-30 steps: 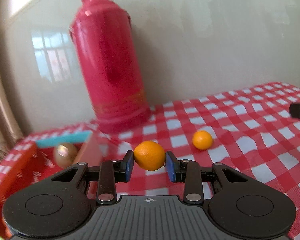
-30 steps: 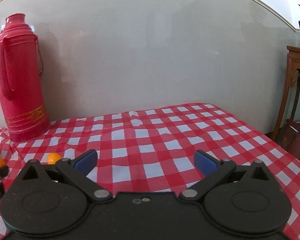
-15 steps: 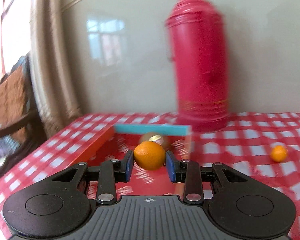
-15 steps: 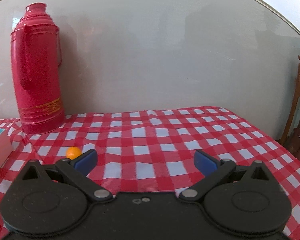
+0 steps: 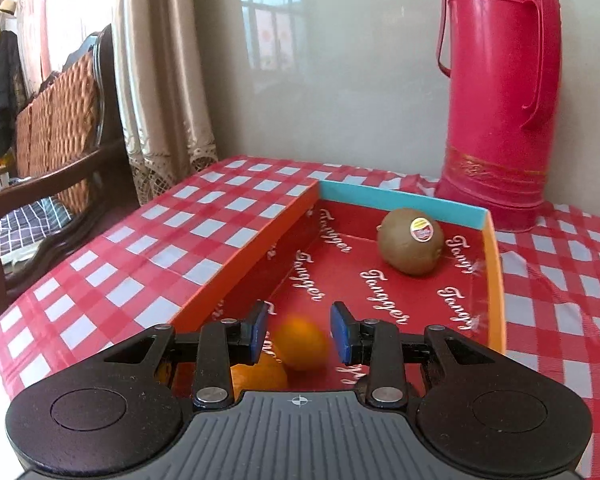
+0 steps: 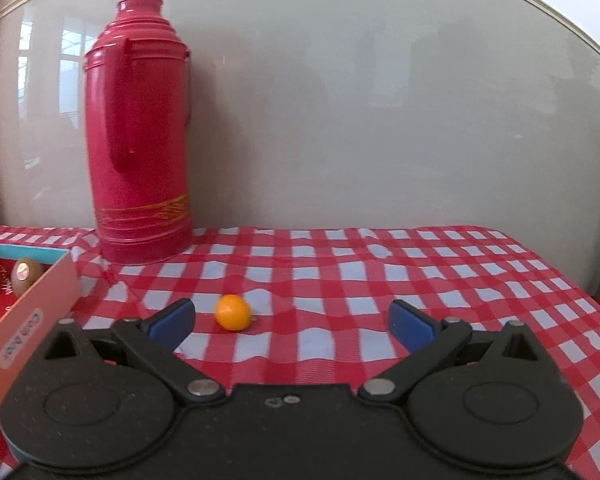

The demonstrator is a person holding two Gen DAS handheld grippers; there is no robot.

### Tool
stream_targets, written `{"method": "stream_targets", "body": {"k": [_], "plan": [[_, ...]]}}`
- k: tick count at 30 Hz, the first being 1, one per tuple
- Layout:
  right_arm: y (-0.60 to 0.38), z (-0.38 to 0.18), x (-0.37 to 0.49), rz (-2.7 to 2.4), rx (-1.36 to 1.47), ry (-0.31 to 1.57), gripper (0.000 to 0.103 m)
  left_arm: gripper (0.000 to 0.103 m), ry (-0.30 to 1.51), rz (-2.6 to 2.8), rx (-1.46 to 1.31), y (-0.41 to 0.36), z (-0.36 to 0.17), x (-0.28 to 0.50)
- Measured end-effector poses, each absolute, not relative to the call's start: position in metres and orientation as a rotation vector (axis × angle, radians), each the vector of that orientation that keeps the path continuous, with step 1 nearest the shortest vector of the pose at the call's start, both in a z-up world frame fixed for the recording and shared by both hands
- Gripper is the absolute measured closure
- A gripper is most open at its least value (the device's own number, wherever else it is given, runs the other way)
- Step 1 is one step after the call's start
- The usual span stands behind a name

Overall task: Organize fruits
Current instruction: 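Carry the orange with the left tool into the box and open, then move the right tool to the last small orange and close on it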

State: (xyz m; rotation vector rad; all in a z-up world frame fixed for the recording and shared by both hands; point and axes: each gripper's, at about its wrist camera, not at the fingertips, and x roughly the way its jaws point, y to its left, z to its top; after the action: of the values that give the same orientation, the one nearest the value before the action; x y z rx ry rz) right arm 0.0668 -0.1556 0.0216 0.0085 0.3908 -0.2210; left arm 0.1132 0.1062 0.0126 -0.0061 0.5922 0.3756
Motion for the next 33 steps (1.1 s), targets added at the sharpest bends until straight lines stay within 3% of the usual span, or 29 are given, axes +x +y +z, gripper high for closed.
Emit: {"method": "stream_targets", "body": {"k": [14,16,17,18,22,23,33], "plan": [[-0.124,0.024,0.067,-0.078,0.012,0.400,0.006,0.067,0.595,0.363,-0.034,0.117,0.016,0.102],[-0.117,0.024,0.067,-0.043,0.005,0.406,0.006,0.049,0.588,0.371,-0.036,0.118,0.017,0.098],[-0.113,0.024,0.067,-0.028,-0.001,0.408,0.006,0.027,0.578,0.379,-0.034,0.118,0.019,0.095],[-0.110,0.023,0.069,-0.010,-0.006,0.412,0.006,0.011,0.563,0.392,-0.029,0.118,0.021,0.091],[-0.097,0.022,0.070,0.050,-0.030,0.427,0.006,0.006,0.484,0.402,0.030,0.111,0.033,0.074],[-0.094,0.022,0.070,0.059,-0.035,0.428,0.006,0.000,0.482,0.399,0.044,0.110,0.034,0.070],[-0.097,0.020,0.075,0.082,-0.029,0.447,0.006,0.000,0.427,0.485,0.104,0.113,0.043,0.025]]}}
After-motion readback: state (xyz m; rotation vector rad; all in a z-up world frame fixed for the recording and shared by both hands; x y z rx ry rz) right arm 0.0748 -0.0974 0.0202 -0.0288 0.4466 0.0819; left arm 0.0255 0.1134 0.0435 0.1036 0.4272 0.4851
